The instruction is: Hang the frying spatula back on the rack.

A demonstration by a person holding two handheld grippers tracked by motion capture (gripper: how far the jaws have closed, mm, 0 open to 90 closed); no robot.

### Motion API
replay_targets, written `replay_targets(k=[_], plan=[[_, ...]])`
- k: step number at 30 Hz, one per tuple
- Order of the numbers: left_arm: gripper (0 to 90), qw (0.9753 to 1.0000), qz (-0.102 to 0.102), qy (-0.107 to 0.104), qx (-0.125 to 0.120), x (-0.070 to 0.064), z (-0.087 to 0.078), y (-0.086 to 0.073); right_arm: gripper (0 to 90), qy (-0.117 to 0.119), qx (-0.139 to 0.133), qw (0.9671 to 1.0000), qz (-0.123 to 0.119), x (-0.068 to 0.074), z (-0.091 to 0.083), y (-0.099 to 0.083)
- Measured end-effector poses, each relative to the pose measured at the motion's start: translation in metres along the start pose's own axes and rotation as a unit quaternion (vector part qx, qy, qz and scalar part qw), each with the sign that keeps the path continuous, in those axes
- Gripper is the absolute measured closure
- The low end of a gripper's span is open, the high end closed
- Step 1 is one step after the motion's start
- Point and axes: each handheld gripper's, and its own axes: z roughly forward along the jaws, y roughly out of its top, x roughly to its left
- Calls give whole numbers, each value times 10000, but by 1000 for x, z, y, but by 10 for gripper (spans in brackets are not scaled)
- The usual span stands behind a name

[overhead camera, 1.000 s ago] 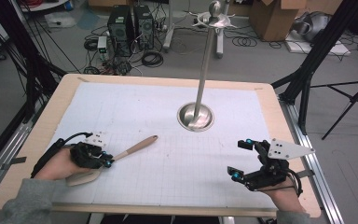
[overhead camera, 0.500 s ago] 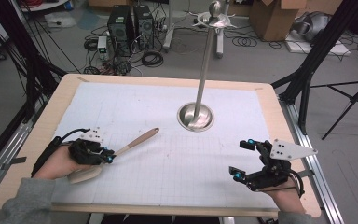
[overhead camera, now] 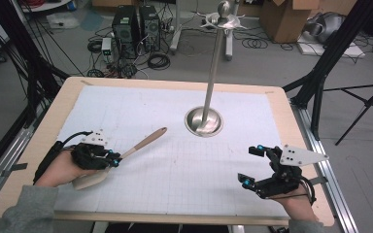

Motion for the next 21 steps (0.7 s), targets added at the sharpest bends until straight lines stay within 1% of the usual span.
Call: replay_targets(k=[2, 5, 7, 8, 9, 12, 14, 15, 17, 18, 19, 21], plan=[[767, 10000, 18, 13, 6, -2, 0, 1, 58, -12, -5, 10000, -18, 0, 0, 0], [767, 10000, 37, 47, -69, -4, 0, 4, 58, 6, -21, 10000, -24, 0, 0, 1], [767, 9999, -12, 39, -166, -7, -2, 7, 58, 11, -27, 10000, -20, 0, 0, 1], [767, 9998, -2, 23, -199, -7, -3, 9, 58, 11, -27, 10000, -20, 0, 0, 1], [767, 9997, -150, 14, -200, -10, -4, 13, 58, -3, -35, 10000, -23, 0, -1, 1], [767, 9997, -140, 67, -177, -12, -3, 15, 58, -8, -52, 10000, -25, 0, -1, 1], [767, 9996, -173, 18, -227, -11, -2, 16, 58, -8, -53, 10000, -28, 0, -2, 1], [767, 9996, -185, 6, -235, -12, -2, 16, 58, -7, -69, 10000, -71, 0, -2, 1], [767, 9996, -152, -17, -258, -12, -3, 18, 58, -19, -58, 10000, -16, 1, -3, 1], [767, 9996, -102, -23, -273, -11, -3, 20, 58, -19, -58, 10000, -16, 1, -3, 1], [767, 9994, -62, -75, -344, -12, -4, 22, 58, -31, -54, 10000, -7, 1, -4, 1], [767, 9993, -48, -81, -369, -12, -5, 24, 58, -42, -49, 10000, 9, 1, -5, 0]])
